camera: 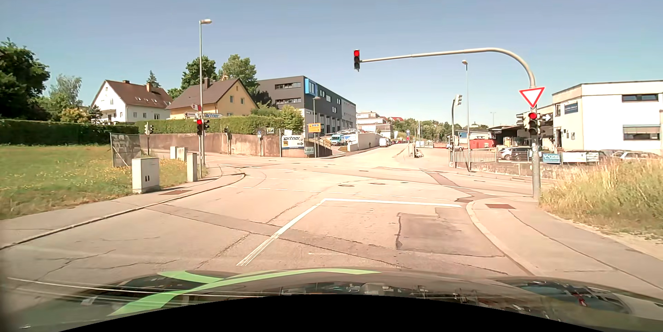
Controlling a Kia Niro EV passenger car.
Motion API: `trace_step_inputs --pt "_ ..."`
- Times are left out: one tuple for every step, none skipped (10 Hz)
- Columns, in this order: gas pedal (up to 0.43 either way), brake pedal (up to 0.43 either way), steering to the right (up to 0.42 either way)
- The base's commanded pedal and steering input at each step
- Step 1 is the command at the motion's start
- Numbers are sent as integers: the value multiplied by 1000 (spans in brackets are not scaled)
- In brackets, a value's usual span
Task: Follow the waypoints while adhering to traffic rules and regulations
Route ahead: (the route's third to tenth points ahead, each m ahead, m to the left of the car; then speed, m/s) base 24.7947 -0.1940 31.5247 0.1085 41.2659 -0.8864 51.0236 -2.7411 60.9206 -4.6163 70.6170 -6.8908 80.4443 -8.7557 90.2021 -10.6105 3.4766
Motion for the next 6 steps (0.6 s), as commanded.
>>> trace_step_inputs --pt "0 238 81" --pt "0 238 86" --pt "0 232 91" --pt "0 232 93" --pt "0 220 93" --pt "0 189 89"
